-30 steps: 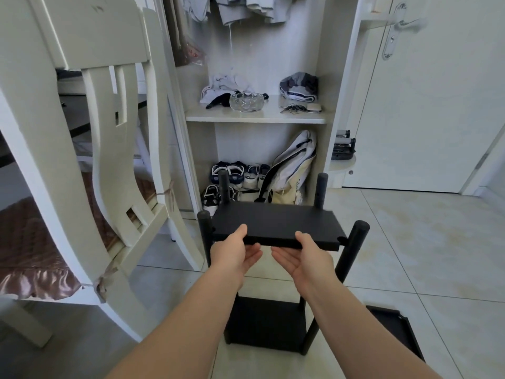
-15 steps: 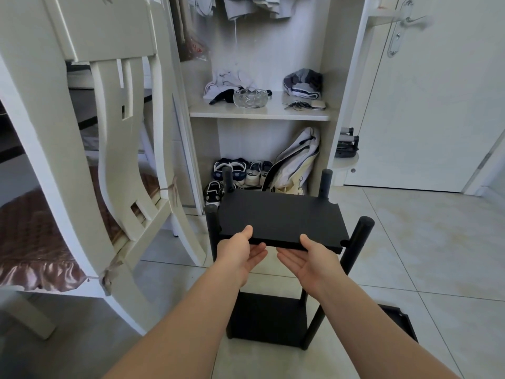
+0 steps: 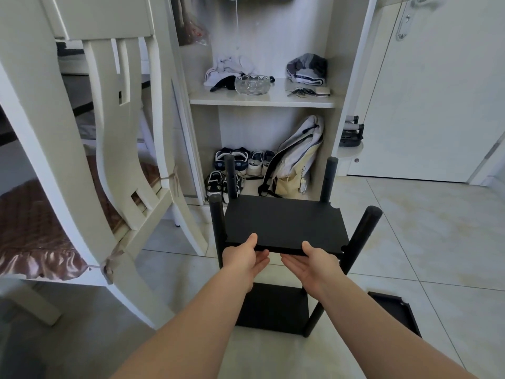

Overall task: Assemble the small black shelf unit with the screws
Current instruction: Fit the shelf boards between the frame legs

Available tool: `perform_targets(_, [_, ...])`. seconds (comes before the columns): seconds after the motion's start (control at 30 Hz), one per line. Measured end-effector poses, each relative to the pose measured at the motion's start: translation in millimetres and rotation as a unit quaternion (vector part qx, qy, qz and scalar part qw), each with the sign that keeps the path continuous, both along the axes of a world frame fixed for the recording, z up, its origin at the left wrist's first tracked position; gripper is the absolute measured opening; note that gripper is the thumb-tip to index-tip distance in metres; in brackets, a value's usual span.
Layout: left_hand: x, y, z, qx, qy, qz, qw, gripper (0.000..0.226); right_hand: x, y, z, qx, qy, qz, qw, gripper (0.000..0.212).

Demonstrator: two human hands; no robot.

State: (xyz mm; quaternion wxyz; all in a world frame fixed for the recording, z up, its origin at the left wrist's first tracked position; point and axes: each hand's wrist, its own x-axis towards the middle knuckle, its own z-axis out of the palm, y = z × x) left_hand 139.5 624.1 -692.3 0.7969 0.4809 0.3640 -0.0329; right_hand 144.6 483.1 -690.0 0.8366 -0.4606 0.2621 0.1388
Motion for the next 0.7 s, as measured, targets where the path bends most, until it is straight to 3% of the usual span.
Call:
perform_targets(0.17, [-1.4, -6.2, -34.1, -0.027, 0.002, -0.009, 1.000, 0.027, -6.9, -7.8, -37.7, 0.007, 0.004, -0.029, 1.000, 0.033])
perform_targets(0.3, [-3.8, -14.5, -54.9, -0.046, 0.031, -0.005, 0.998, 0.011, -6.7, -10.2, -63.0, 0.007, 0.024, -0.037, 0.999, 0.032])
perform_targets(0.53, [1.5, -2.6, -77.9, -0.047, 0.048, 0.008, 0.998, 0.006, -4.2, -2.2, -78.9, -0.002, 0.046, 0.005, 0.999, 0.035])
perform_targets(0.7, [11.9, 12.0, -84.1, -0.031, 0.043, -0.015, 0.999, 0.027, 7.2, 5.5, -84.0, 0.002, 0.059, 0.021, 0.998, 0.034])
